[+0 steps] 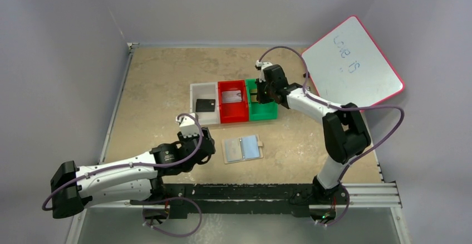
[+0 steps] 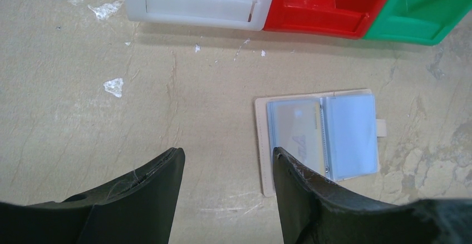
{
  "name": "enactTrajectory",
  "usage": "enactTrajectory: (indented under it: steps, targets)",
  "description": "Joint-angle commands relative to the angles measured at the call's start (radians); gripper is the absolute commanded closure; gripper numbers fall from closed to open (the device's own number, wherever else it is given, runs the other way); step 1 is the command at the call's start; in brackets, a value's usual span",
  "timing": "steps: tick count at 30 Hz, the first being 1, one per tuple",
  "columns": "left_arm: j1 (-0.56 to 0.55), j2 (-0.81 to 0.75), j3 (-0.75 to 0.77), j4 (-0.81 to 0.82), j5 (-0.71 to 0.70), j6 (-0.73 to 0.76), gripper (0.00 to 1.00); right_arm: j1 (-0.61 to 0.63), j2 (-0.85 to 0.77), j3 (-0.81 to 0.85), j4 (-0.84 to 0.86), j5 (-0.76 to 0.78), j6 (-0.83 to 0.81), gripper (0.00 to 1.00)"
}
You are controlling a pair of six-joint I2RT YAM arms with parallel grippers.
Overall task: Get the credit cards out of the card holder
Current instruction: Place the credit card in the storage box.
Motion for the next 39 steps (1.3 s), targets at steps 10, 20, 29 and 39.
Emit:
enactTrajectory:
  steps: [10, 20, 29, 39]
  targets:
    - [-0.002, -0.017, -0.016, 0.035, -0.011, -0.01, 0.4, 0.031, 0.086, 0.001, -0.015, 0.112, 0.179, 1.0]
    - [-0.002, -0.019, -0.016, 0.028, -0.019, -0.013, 0.41, 0.038, 0.162, 0.043, -0.012, 0.227, 0.202, 1.0]
    - [-0.002, -0.025, -0.013, 0.014, -0.025, -0.016, 0.41, 0.039, 0.216, 0.097, 0.001, 0.28, 0.217, 1.0]
    - [-0.003, -0.022, -0.014, 0.01, -0.028, -0.015, 0.41, 0.038, 0.232, 0.126, 0.012, 0.29, 0.213, 0.99]
